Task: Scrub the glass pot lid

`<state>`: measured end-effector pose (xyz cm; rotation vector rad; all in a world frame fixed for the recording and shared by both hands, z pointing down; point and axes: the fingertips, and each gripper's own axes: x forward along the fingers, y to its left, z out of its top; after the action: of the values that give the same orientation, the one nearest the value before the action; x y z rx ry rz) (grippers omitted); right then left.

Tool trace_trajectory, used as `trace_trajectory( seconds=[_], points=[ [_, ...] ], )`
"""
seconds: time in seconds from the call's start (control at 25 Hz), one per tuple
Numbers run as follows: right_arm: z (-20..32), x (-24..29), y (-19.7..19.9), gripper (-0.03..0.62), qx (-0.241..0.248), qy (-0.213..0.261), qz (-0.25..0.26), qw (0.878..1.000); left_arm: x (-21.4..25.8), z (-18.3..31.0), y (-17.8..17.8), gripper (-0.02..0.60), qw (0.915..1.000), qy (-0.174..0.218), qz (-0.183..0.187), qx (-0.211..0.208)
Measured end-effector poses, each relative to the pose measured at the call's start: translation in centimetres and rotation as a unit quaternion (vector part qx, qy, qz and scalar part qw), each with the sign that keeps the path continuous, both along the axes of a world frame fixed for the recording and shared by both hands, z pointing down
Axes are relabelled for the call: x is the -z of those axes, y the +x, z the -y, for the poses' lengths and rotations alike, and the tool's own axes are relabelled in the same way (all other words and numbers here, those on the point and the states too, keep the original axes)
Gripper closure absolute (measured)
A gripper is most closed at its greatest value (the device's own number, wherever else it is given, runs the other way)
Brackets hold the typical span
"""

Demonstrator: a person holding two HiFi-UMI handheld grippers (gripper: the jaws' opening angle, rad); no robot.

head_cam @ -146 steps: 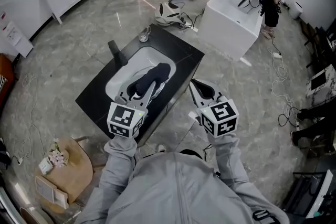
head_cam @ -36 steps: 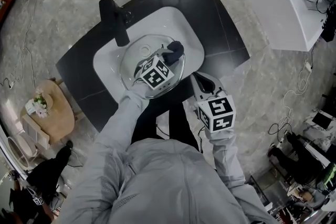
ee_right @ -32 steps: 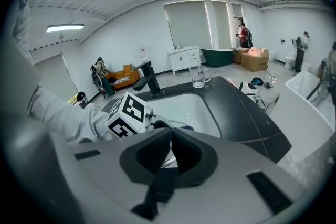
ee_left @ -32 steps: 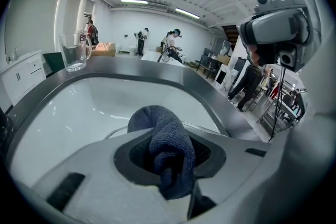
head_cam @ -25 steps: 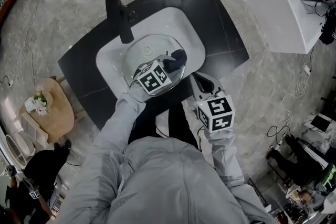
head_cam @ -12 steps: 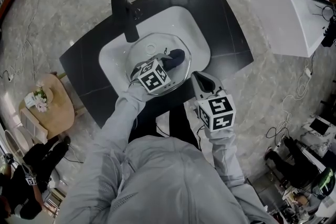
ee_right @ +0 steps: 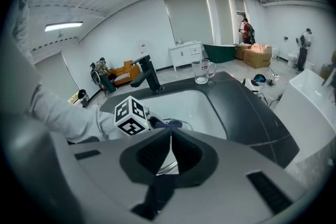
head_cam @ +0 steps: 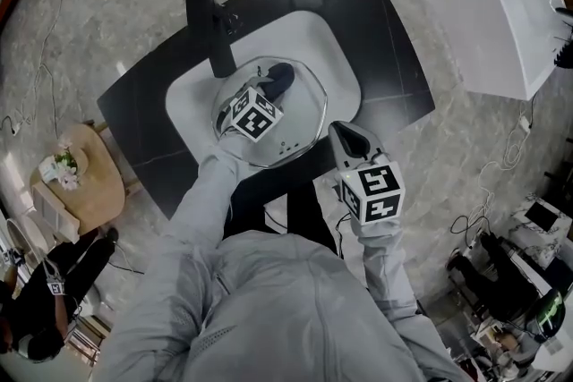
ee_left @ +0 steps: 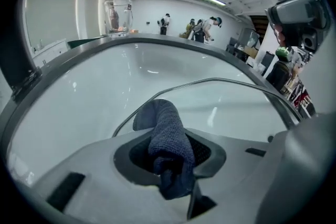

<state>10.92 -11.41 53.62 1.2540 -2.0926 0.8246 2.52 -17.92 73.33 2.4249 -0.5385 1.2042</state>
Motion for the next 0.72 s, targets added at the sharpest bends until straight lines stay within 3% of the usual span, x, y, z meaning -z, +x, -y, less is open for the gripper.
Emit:
trace_trajectory(
  seconds=[0.48,0.72],
  points=[
    [0.9,-0.5,0.0,0.563,0.001,-0.005,-0.001,1.0,-1.7,3.7,-4.2,0.468,0.9935,0.033,0.049,0.098],
    [0.1,-0.5,0.1,0.563,-0.001,-0.007,-0.002,1.0,-2.1,4.2,-6.2,0.468,0.9901,0.034,0.069,0.118]
  ],
)
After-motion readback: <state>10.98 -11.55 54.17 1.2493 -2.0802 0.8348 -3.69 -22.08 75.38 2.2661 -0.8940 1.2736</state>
